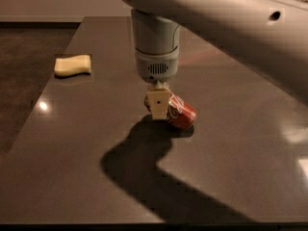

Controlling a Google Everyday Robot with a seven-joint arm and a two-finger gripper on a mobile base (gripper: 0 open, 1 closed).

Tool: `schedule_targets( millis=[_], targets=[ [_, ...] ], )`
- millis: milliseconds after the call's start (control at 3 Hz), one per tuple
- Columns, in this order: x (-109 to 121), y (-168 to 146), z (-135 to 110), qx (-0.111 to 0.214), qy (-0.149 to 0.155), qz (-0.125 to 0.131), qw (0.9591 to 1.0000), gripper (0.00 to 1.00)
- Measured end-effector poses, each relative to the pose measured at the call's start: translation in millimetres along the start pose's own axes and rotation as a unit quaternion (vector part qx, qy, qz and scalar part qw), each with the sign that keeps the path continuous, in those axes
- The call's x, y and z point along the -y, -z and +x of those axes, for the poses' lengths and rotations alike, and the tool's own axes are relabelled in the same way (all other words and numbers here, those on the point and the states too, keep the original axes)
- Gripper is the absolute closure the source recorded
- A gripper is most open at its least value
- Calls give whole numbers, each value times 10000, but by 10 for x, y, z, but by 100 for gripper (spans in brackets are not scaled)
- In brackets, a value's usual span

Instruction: Knock coke can over

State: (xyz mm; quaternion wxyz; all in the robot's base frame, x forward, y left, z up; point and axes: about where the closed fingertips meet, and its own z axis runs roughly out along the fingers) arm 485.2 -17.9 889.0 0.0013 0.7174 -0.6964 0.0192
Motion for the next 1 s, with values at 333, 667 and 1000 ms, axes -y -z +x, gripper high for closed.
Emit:
schedule_targets(
  millis=[333, 667, 1000],
  targets=[
    [58, -8, -59, 78, 16, 108, 9999, 12],
    [100, -11, -101, 151, 20, 191, 9997, 0],
    [104, -12, -105, 157, 20, 199, 9997, 0]
  ],
)
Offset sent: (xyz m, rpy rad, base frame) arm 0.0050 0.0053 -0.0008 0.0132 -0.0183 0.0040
